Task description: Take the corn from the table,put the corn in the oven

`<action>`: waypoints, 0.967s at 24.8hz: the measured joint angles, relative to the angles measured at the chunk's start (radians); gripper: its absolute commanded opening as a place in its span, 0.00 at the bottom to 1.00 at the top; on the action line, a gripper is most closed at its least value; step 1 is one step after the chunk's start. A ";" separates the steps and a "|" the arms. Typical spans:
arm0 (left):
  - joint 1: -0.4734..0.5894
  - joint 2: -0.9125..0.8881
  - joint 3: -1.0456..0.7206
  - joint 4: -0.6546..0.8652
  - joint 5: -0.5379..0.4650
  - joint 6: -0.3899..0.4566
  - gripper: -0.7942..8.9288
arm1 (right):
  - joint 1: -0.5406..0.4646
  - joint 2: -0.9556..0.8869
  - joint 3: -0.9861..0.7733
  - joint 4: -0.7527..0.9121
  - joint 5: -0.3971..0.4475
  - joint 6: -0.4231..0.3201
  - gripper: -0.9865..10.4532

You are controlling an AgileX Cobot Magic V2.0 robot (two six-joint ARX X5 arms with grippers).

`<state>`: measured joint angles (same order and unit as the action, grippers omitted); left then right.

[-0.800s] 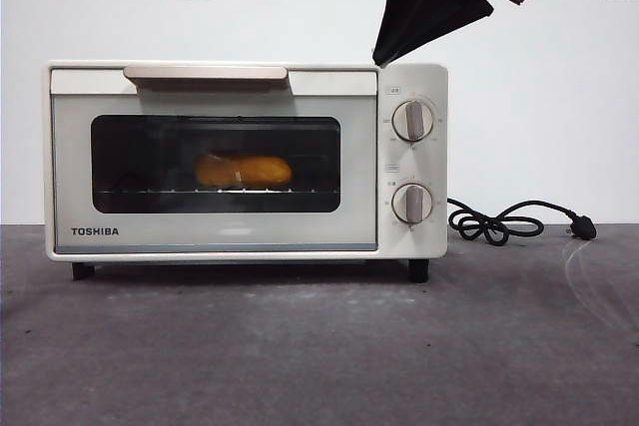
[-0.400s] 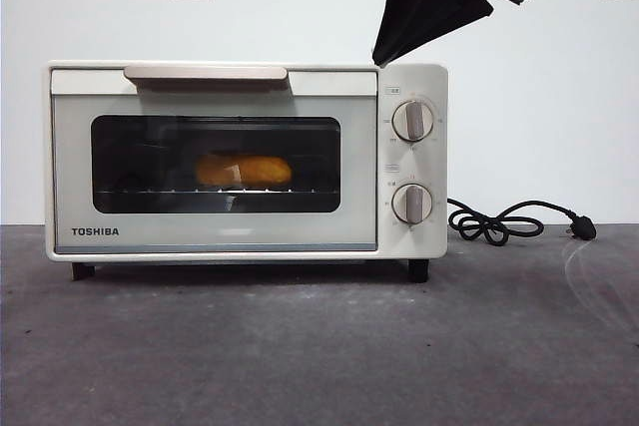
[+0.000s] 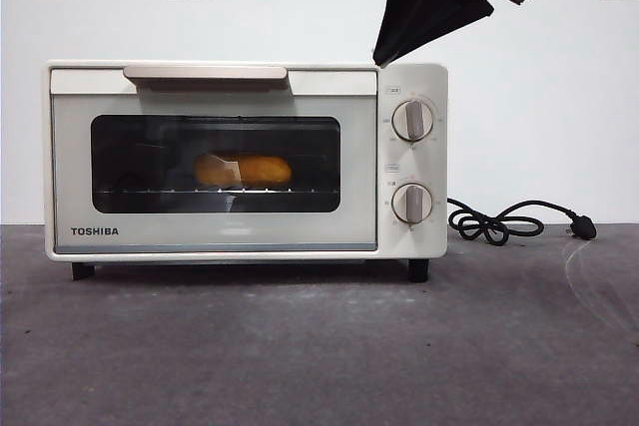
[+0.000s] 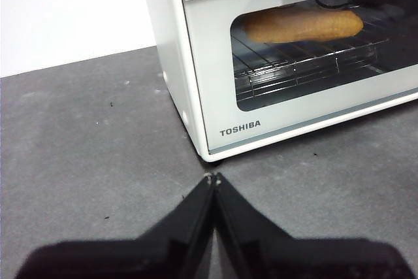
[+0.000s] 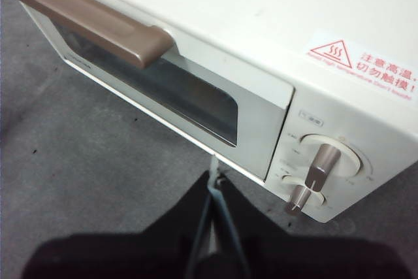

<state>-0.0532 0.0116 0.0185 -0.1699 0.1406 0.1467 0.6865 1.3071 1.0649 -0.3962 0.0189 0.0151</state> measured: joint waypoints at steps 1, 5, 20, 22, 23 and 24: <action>0.000 0.002 0.000 0.000 0.000 0.000 0.08 | 0.000 0.000 0.000 0.000 0.000 0.000 0.08; 0.000 0.004 0.000 0.000 0.000 0.000 0.08 | 0.000 0.000 0.000 0.000 0.000 0.000 0.08; 0.000 0.004 0.000 0.000 0.000 0.000 0.08 | 0.000 0.000 0.000 0.000 0.000 0.000 0.08; 0.000 0.004 0.000 0.000 0.000 0.000 0.08 | 0.000 0.000 0.000 0.000 0.010 0.000 0.08; 0.000 0.004 0.000 0.000 0.000 0.000 0.08 | 0.000 0.000 0.000 0.000 0.021 0.000 0.08; 0.000 0.004 0.000 0.000 0.000 0.000 0.08 | 0.000 0.000 0.000 -0.003 0.043 -0.005 0.08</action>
<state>-0.0532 0.0158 0.0185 -0.1699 0.1406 0.1467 0.6865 1.3071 1.0649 -0.3996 0.0624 0.0101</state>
